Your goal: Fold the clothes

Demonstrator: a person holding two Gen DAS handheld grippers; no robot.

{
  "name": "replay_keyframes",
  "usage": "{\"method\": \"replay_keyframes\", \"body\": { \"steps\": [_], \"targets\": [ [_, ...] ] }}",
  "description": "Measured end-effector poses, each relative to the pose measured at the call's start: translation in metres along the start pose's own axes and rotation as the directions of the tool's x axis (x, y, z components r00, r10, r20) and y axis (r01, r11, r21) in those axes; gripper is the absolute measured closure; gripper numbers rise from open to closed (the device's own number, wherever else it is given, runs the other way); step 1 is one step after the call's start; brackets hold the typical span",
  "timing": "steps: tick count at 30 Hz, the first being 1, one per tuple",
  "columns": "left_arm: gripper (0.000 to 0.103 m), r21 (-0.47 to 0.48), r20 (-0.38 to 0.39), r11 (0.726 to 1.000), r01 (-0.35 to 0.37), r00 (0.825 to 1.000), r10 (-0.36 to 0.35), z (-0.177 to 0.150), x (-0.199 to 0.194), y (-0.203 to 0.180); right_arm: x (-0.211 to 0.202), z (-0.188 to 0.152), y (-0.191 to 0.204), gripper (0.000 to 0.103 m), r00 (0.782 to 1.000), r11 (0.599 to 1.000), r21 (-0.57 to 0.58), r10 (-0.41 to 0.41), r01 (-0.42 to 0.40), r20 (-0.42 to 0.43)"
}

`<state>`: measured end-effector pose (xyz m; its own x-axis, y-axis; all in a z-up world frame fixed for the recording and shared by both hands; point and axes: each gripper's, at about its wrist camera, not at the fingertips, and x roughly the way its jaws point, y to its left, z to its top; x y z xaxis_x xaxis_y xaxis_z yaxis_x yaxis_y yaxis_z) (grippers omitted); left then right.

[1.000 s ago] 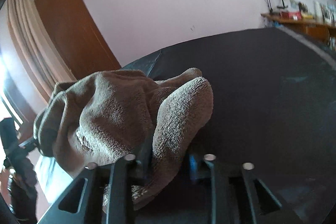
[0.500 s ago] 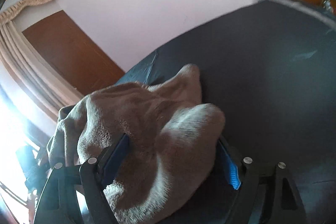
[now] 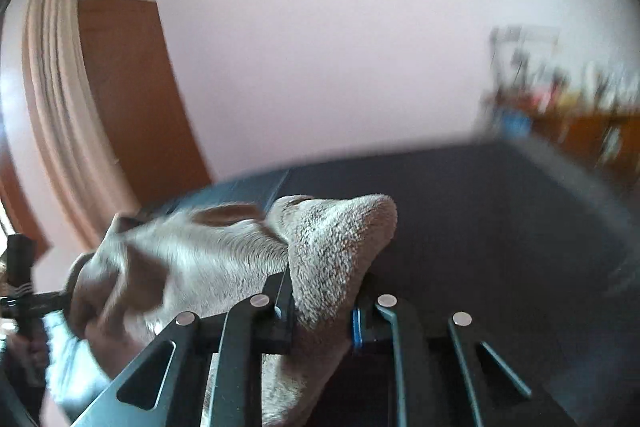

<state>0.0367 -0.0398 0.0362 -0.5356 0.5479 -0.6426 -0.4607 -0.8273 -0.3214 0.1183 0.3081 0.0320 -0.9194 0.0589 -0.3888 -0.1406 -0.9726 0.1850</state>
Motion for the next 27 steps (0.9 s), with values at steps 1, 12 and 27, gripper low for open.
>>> {"method": "replay_keyframes", "body": {
  "steps": [1, 12, 27],
  "targets": [
    [0.080, 0.012, 0.000, 1.000, 0.009, 1.000, -0.009, -0.001, -0.003, -0.006, -0.013, 0.004, 0.005, 0.083, 0.998, 0.999, -0.033, -0.038, 0.040, 0.050],
    [0.057, 0.142, -0.044, 0.984, 0.111, 0.993, -0.106, -0.021, -0.003, -0.059, -0.113, 0.021, 0.084, 0.083, 0.751, 0.854, -0.222, -0.257, 0.471, 0.608],
    [0.091, -0.002, -0.006, 0.980, 0.201, 0.980, -0.201, 0.013, 0.020, -0.077, -0.130, 0.033, 0.099, 0.083, 0.596, 0.816, -0.171, -0.244, 0.553, 0.765]
  ]
}}
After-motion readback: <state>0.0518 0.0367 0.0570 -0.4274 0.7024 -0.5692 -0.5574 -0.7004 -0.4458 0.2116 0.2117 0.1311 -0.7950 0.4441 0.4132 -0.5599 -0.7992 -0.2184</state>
